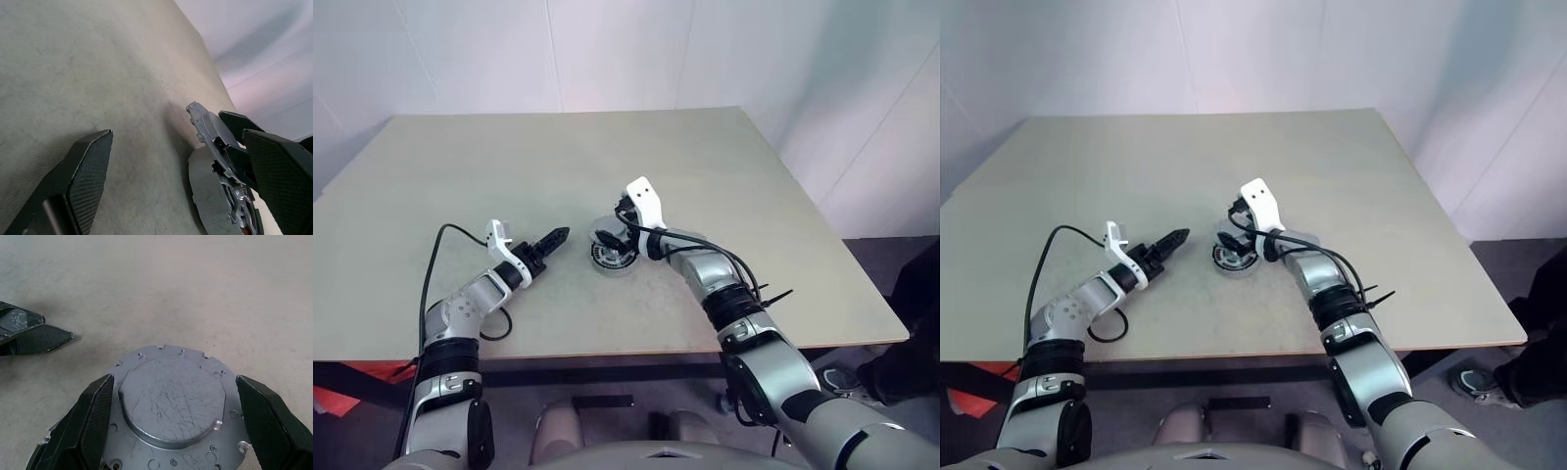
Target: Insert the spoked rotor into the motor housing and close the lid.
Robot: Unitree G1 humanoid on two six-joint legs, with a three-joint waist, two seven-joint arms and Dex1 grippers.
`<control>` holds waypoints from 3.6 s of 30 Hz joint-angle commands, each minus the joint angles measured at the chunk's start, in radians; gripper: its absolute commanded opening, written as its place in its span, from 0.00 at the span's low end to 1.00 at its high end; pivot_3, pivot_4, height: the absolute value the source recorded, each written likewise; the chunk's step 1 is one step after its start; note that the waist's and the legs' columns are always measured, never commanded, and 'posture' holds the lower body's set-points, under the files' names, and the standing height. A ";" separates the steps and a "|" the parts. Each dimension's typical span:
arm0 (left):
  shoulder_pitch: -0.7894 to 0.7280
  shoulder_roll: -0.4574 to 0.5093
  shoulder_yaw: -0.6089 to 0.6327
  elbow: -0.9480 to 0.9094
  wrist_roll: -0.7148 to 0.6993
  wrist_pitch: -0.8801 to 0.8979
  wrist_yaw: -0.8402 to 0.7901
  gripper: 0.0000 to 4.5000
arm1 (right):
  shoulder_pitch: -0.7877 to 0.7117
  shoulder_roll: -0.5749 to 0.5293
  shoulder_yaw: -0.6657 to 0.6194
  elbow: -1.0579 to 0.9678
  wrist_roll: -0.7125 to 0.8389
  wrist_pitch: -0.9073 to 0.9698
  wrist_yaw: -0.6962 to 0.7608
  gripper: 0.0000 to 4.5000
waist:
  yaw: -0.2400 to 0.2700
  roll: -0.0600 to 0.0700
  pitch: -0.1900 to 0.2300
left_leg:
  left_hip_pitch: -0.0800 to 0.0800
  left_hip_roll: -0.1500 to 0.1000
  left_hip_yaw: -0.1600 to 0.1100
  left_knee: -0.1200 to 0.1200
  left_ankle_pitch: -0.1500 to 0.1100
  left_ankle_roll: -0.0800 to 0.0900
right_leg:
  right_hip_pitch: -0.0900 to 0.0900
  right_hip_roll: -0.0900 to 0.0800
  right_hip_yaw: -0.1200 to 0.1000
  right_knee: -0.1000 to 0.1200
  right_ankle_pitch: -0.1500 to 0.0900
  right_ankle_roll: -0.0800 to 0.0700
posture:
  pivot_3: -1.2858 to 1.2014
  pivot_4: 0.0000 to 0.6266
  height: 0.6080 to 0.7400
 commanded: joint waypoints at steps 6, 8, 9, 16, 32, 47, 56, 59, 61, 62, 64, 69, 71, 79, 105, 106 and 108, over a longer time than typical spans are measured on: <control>0.008 0.008 0.011 -0.031 -0.009 0.006 0.005 1.00 | -0.005 -0.002 0.013 -0.022 -0.032 0.023 0.041 1.00 | -0.001 0.000 0.000 | 0.000 0.000 0.000 0.000 -0.001 0.002 | 0.001 0.000 0.000 0.000 0.000 0.000 | 0.52 0.00 1.00; 0.010 0.006 0.012 -0.033 -0.010 0.007 0.006 1.00 | -0.005 -0.002 0.011 -0.014 -0.037 0.025 0.038 0.91 | -0.001 0.000 0.000 | 0.001 0.000 0.000 0.000 -0.001 0.002 | 0.001 0.000 0.000 0.000 0.000 0.000 | 0.52 0.00 1.00; 0.010 0.006 0.012 -0.034 -0.010 0.006 0.007 1.00 | -0.005 -0.002 0.011 -0.014 -0.039 0.024 0.039 0.87 | -0.001 0.000 0.000 | 0.001 0.000 0.000 0.000 -0.001 0.002 | 0.001 0.000 0.000 0.000 0.000 0.000 | 0.52 0.00 1.00; 0.012 0.002 0.014 -0.035 -0.011 0.005 0.010 1.00 | -0.007 -0.006 0.011 -0.022 -0.046 0.027 0.052 0.70 | -0.001 0.000 0.000 | 0.001 0.000 0.000 0.001 -0.001 0.002 | 0.001 0.000 0.000 0.000 0.000 0.000 | 0.52 0.00 1.00; 0.008 -0.001 0.008 -0.023 -0.004 0.002 0.004 1.00 | 0.084 -0.119 -0.042 -0.293 0.078 0.084 0.246 0.70 | 0.001 -0.001 0.001 | 0.000 0.000 0.000 0.002 -0.002 0.003 | 0.001 0.000 0.000 0.000 0.000 0.000 | 0.52 0.00 1.00; 0.002 0.003 0.006 -0.014 -0.001 0.001 0.000 1.00 | 0.157 -0.162 -0.009 -0.297 0.080 0.035 0.328 0.70 | 0.001 -0.002 0.001 | 0.000 0.000 0.000 0.003 -0.002 0.004 | 0.001 0.000 0.000 0.000 0.000 0.000 | 0.52 0.00 1.00; 0.003 0.009 0.006 -0.014 0.001 0.003 0.000 1.00 | 0.178 -0.154 -0.070 -0.321 0.163 0.041 0.385 0.70 | 0.001 -0.002 0.002 | 0.000 0.000 0.000 0.003 -0.003 0.005 | 0.001 0.000 0.000 0.000 0.000 0.000 | 0.52 0.00 1.00; 0.006 0.008 0.005 -0.018 0.001 0.004 0.001 1.00 | 0.168 -0.132 -0.117 -0.319 0.211 0.058 0.367 0.70 | 0.001 -0.002 0.002 | 0.000 0.000 0.000 0.003 -0.004 0.007 | 0.001 0.000 0.000 0.000 0.000 0.000 | 0.52 0.00 1.00; 0.006 0.008 0.005 -0.019 0.000 0.004 0.001 1.00 | 0.167 -0.128 -0.128 -0.319 0.222 0.053 0.369 0.70 | 0.001 -0.002 0.002 | 0.000 0.001 0.000 0.004 -0.004 0.007 | 0.001 0.000 0.000 0.000 0.000 0.000 | 0.52 0.00 1.00; 0.006 0.008 0.005 -0.019 0.000 0.003 0.001 1.00 | 0.168 -0.130 -0.127 -0.321 0.222 0.048 0.374 0.70 | 0.001 -0.002 0.002 | 0.000 0.000 0.000 0.004 -0.004 0.007 | 0.001 0.000 0.000 0.000 0.000 0.000 | 0.52 0.00 1.00; 0.005 0.009 0.005 -0.018 0.001 0.002 0.000 1.00 | 0.174 -0.142 -0.115 -0.324 0.216 0.039 0.389 0.70 | 0.001 -0.002 0.002 | 0.000 0.000 0.000 0.005 -0.005 0.008 | 0.001 0.000 0.000 0.000 0.000 0.000 | 0.52 0.00 1.00; 0.004 0.010 0.004 -0.018 0.001 0.001 0.001 1.00 | 0.191 -0.170 -0.087 -0.329 0.204 0.027 0.432 0.70 | 0.001 -0.002 0.002 | -0.001 0.001 0.000 0.006 -0.005 0.009 | 0.002 0.000 0.000 0.000 0.000 0.000 | 0.52 0.00 1.00; 0.005 0.009 0.004 -0.019 0.002 0.000 0.001 1.00 | 0.196 -0.174 -0.088 -0.333 0.208 0.029 0.443 0.70 | 0.001 -0.002 0.002 | -0.001 0.001 0.000 0.006 -0.005 0.009 | 0.002 0.000 0.000 0.000 0.000 0.000 | 0.52 0.00 1.00; 0.005 0.011 0.005 -0.021 0.001 0.001 0.003 1.00 | 0.213 -0.204 -0.054 -0.310 0.163 -0.018 0.476 0.70 | 0.001 -0.002 0.002 | -0.001 0.001 0.000 0.006 -0.006 0.009 | 0.002 0.000 0.000 0.000 0.000 0.000 | 0.52 0.00 1.00; 0.018 0.010 0.008 -0.037 -0.005 0.007 0.008 1.00 | 0.219 -0.236 0.028 -0.175 0.002 -0.194 0.458 0.70 | 0.000 -0.002 0.001 | 0.001 0.001 0.000 0.010 -0.007 0.012 | 0.005 0.000 0.000 0.000 0.000 0.000 | 0.52 0.00 1.00; 0.017 0.010 0.008 -0.036 -0.005 0.007 0.008 1.00 | 0.219 -0.238 0.031 -0.168 -0.003 -0.201 0.458 0.70 | 0.000 -0.002 0.001 | 0.001 0.001 0.000 0.010 -0.007 0.012 | 0.005 0.000 0.000 0.000 0.000 0.000 | 0.52 0.00 1.00; 0.019 0.011 0.008 -0.038 -0.006 0.009 0.008 1.00 | 0.220 -0.241 0.035 -0.161 -0.009 -0.208 0.457 0.70 | 0.000 -0.002 0.001 | 0.001 0.001 0.000 0.010 -0.007 0.012 | 0.005 0.000 0.000 0.000 0.000 0.000 | 0.52 0.00 1.00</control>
